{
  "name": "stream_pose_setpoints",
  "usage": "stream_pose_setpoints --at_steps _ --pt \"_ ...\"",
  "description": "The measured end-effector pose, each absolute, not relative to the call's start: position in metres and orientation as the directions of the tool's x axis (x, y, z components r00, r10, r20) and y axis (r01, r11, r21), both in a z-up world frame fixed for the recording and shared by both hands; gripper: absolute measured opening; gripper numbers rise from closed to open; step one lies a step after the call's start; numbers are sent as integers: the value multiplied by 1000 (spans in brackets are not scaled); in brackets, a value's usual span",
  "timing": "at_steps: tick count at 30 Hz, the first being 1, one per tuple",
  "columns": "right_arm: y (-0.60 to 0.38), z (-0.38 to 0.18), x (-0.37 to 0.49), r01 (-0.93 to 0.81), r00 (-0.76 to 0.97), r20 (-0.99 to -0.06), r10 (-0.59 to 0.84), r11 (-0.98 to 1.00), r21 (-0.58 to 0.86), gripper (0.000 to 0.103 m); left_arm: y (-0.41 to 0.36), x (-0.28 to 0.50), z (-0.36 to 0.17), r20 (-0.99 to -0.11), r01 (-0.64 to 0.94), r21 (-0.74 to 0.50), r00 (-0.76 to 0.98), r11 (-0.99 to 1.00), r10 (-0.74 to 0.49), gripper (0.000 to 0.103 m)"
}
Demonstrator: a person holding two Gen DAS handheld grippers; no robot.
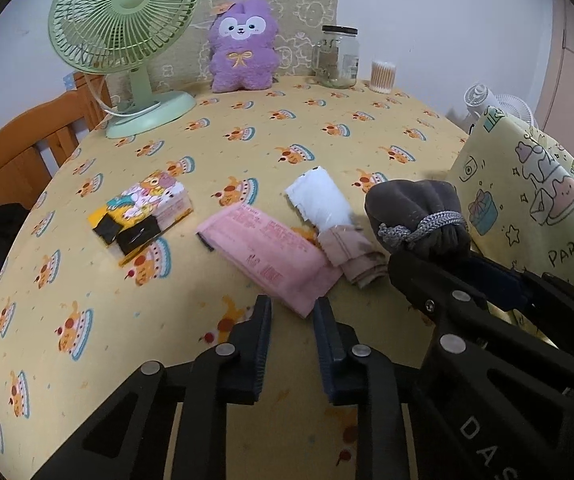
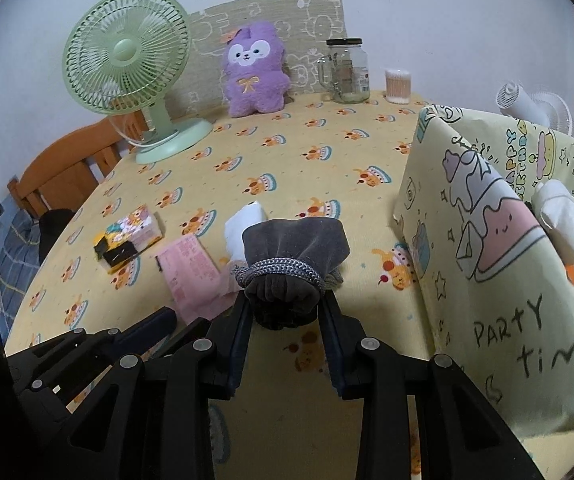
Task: Organize soft objects
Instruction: 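Grasp the pink packet with the left tool and lift it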
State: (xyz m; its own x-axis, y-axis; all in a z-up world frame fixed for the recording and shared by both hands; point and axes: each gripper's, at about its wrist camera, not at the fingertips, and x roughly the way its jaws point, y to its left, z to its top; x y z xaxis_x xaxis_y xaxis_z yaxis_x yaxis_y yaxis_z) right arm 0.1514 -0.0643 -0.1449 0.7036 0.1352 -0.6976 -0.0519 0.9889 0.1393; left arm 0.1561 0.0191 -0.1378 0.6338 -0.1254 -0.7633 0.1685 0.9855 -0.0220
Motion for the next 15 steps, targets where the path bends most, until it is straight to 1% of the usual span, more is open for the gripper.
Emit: stream_pose_setpoints --at_steps 7,8,9,10,11,15 --pt "-50 -145 139 -95 697 -698 161 987 133 37 31 139 -137 -768 144 -17 632 989 -105 21" --pt "-49 -145 138 -97 698 -698 161 987 132 37 32 139 -137 -768 142 -19 631 990 -105 22" --pt "-48 -144 137 -97 701 -695 160 987 129 37 32 139 -137 -769 137 -19 631 990 -102 25" --pt "-48 -143 137 -97 702 -694 159 987 128 37 32 140 -136 -769 130 -17 632 991 -96 35" --pt "-48 -142 137 -96 703 -693 159 987 129 37 32 140 -135 -768 126 -17 634 992 -94 39" --pt "-49 -135 141 -89 710 -687 151 988 125 37 33 146 -131 -770 118 -35 630 992 -102 46"
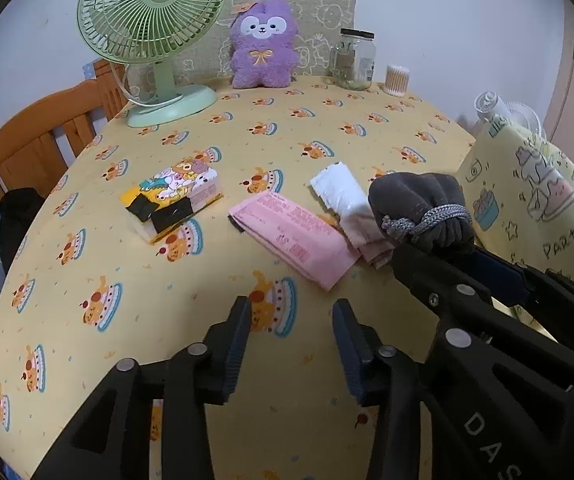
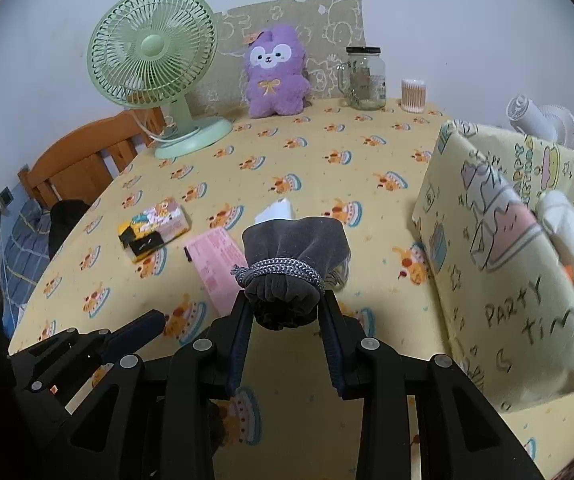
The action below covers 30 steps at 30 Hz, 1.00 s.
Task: Organize soft objects
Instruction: 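Grasp the pink packet with the left tool and lift it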
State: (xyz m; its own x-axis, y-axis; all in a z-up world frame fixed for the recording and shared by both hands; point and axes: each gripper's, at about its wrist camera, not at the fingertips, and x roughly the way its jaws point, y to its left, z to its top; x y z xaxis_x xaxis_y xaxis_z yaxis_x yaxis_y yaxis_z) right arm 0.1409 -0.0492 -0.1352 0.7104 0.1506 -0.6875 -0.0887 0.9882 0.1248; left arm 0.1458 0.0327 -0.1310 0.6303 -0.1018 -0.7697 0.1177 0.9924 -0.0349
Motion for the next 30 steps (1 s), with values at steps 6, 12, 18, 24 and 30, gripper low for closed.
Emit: stream_pose_setpoints --at_steps 6,12,18,24,30 --pt "-51 -124 156 -90 717 -682 148 989 119 37 34 162 -123 -769 75 -34 634 997 -74 63" --pt "-54 -115 175 -78 724 -676 138 990 118 37 33 185 -121 -784 39 -67 616 997 -77 65" --pt "-58 -119 192 -58 715 -690 114 993 104 37 28 204 -128 -804 20 -58 591 998 -59 65" --pt "-63 -126 203 -45 699 -707 105 994 103 37 27 214 -134 -813 14 -58 580 998 -55 66" --pt "-70 -129 210 -15 692 -717 88 994 108 37 22 223 -137 -821 0 -53 569 999 -44 70"
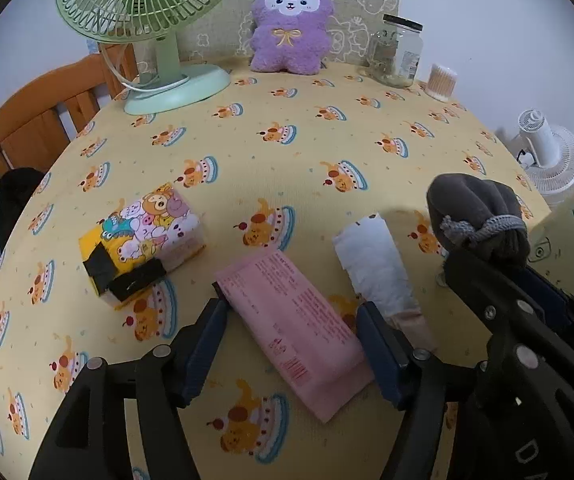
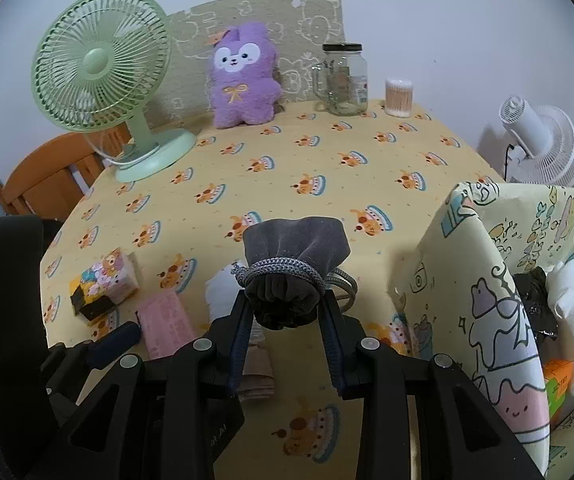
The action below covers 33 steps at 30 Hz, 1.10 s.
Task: Organize soft objects
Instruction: 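Grasp the pink packet with the left tool and lift it, then carry the pink packet with the left tool while the right tool carries the pouch to the box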
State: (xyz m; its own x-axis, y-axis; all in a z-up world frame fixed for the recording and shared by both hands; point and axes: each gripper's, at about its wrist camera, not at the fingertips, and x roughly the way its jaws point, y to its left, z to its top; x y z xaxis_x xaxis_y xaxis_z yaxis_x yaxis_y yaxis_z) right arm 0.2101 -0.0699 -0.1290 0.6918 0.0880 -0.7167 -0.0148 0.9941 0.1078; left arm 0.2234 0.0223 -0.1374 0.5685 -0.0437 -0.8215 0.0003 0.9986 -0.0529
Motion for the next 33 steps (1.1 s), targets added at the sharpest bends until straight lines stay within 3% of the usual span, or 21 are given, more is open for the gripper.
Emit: stream_pose_setpoints --at_steps 4,5,7,10,33 --pt "-71 -128 211 -10 696 -714 81 995 103 37 22 225 -138 -815 -5 -52 578 999 -40 69" --pt "-70 -129 211 -12 695 -714 82 995 103 37 23 226 -139 -812 -10 -42 582 999 -29 59" --pt "-69 -131 210 -19 692 -717 88 994 104 37 24 224 -138 -807 -10 -27 590 1000 -16 48" --pt "-66 -131 207 -37 693 -713 104 993 108 37 27 219 -138 -805 -5 -35 593 999 -25 42" --pt "-60 -97 139 -89 758 -637 140 990 111 37 28 146 -98 -728 5 -28 685 1000 -24 40"
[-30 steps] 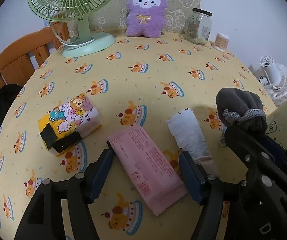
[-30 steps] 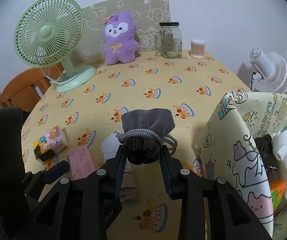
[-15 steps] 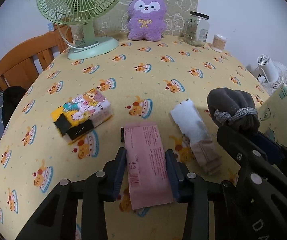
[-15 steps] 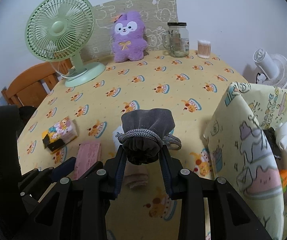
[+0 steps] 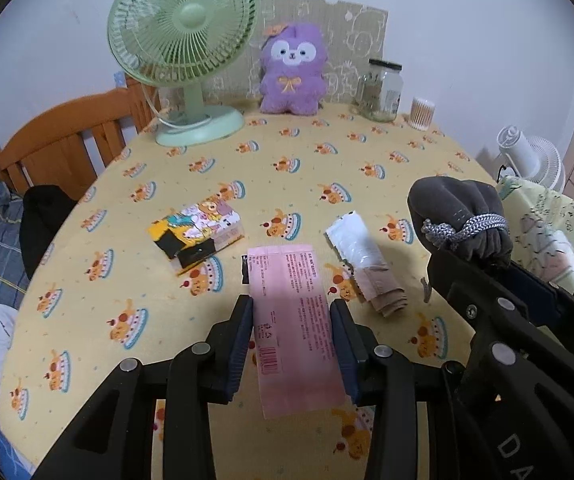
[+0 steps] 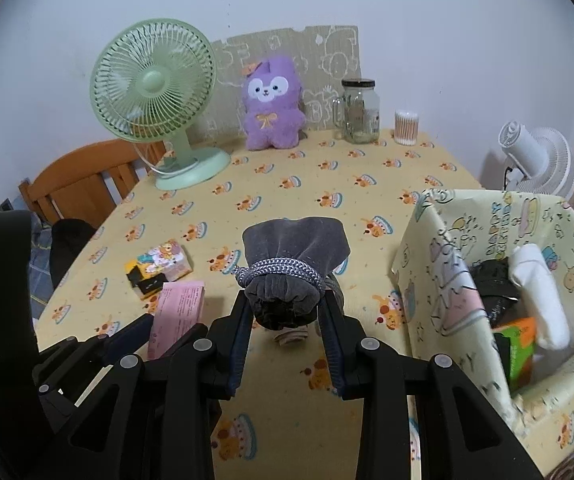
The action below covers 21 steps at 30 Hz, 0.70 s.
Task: Organize soft objects
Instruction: 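Carry the pink packet with the left tool while the right tool carries the pouch to the box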
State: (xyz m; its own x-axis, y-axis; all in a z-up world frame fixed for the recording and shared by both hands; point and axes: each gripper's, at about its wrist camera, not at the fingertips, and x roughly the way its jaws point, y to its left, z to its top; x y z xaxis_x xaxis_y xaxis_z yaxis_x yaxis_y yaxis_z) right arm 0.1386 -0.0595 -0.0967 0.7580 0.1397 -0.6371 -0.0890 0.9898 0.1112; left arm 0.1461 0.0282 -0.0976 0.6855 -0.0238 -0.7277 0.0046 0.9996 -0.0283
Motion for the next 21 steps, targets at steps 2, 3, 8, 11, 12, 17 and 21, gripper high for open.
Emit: stream_pose_setpoints --at_steps 2,3,8,11,12,17,21 --pt "-60 -92 132 -91 763 -630 143 989 115 37 27 140 -92 -716 5 -21 698 1000 -19 40" --pt "-60 -90 129 -92 767 -625 144 989 116 37 27 136 -89 -709 7 -17 705 1000 -17 40" --pt "-60 -77 117 -100 783 -603 150 988 116 37 27 123 -74 -681 5 -6 733 1000 -8 40" --pt "-60 -69 111 -105 792 -591 154 988 118 37 26 115 -64 -662 1 2 750 1000 0 40" --pt "-60 -66 110 -108 793 -588 158 987 119 37 26 112 -60 -655 -1 7 756 1000 5 40" --pt "-61 -54 100 -117 805 -570 167 985 123 37 26 103 -49 -637 -6 16 771 1000 15 40" --pt "-61 -43 95 -126 814 -554 174 984 124 37 25 96 -38 -615 -8 22 788 1000 20 40"
